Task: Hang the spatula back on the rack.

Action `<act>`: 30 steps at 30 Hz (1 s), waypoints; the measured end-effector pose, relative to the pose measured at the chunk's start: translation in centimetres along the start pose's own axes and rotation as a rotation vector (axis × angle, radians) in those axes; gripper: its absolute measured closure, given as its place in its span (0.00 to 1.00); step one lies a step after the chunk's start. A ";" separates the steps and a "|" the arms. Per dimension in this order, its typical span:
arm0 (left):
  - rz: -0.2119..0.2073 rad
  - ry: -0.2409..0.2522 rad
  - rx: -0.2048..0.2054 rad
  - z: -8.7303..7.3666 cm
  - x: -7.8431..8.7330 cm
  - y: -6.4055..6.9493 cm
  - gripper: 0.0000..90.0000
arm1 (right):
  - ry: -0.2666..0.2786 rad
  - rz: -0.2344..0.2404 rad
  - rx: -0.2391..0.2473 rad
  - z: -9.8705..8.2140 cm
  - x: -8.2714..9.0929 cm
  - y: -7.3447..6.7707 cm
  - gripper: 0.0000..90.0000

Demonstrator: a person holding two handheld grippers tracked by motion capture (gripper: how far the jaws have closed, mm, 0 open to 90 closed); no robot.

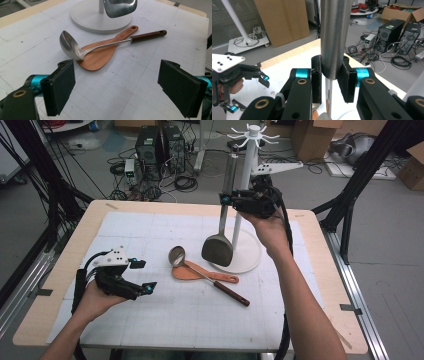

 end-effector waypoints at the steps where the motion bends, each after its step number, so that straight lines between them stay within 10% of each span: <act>1: 0.000 -0.004 -0.001 0.0 0.0 0.0 0.17 | -0.004 -0.009 -0.006 0.0 0.0 0.2 0.83; 30: -0.005 0.002 -0.004 0.0 0.0 0.1 0.17 | -0.016 -0.089 -0.037 0.3 -0.4 1.7 0.83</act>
Point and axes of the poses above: each handheld gripper's, and its own axes: x roughly backward along the jaws, z roughly out of its top, y roughly to its right, the point moved 2 cm from there along -x, roughly forward along the jaws, and after that the axes turned 7 degrees about z, right-handed, at the moved point
